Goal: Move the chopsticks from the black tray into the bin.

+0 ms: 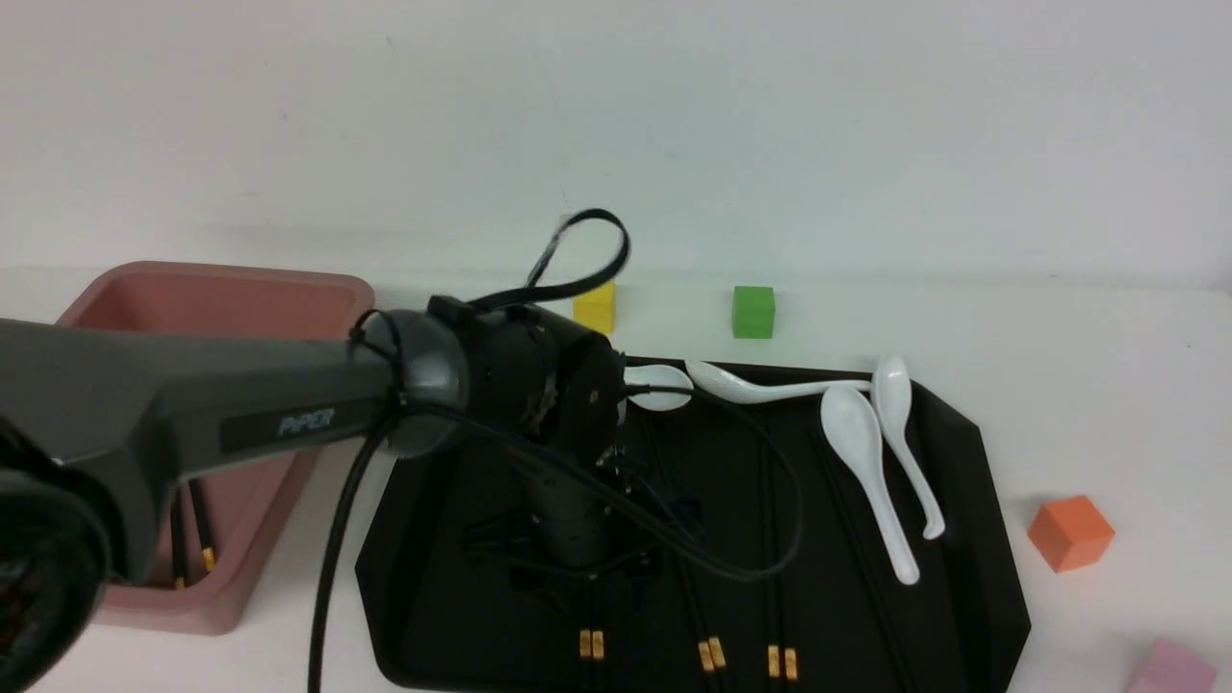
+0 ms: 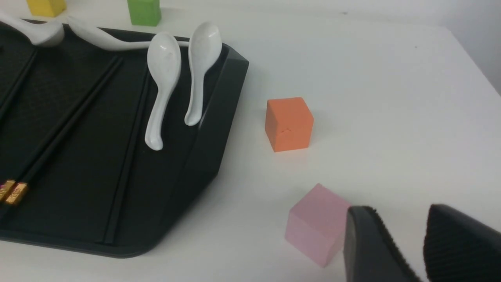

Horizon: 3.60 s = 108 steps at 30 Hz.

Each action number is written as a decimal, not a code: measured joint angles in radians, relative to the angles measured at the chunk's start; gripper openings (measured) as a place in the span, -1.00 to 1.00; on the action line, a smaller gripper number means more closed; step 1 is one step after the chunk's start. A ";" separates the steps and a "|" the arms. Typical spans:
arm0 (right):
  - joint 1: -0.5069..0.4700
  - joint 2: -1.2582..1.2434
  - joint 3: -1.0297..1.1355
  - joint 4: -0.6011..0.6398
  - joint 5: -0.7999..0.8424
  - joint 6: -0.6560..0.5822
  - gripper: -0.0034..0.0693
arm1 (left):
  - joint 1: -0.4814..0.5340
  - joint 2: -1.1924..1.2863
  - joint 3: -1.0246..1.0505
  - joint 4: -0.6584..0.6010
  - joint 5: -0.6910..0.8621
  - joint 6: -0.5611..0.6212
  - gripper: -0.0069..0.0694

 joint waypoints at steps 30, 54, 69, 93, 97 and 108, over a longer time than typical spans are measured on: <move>0.000 0.000 0.000 0.000 0.000 0.000 -0.25 | 0.372 -0.531 0.006 0.227 0.355 0.002 -0.52; 0.000 0.000 0.000 0.000 0.000 0.000 -0.25 | 0.652 -0.221 0.006 0.210 0.218 0.081 -0.08; 0.000 0.000 0.000 0.000 0.000 0.000 -0.25 | 0.652 -0.519 -0.031 0.077 0.423 0.286 -0.85; 0.000 0.000 0.000 0.000 0.000 0.000 -0.25 | 0.652 -1.435 0.882 -0.372 -0.139 0.671 -0.85; 0.000 0.000 0.000 0.000 0.000 0.000 -0.25 | 0.652 -1.451 0.887 -0.373 -0.108 0.672 -0.85; 0.000 0.000 0.000 0.000 0.000 0.000 -0.25 | 0.652 -1.451 0.887 -0.358 -0.135 0.675 -0.85</move>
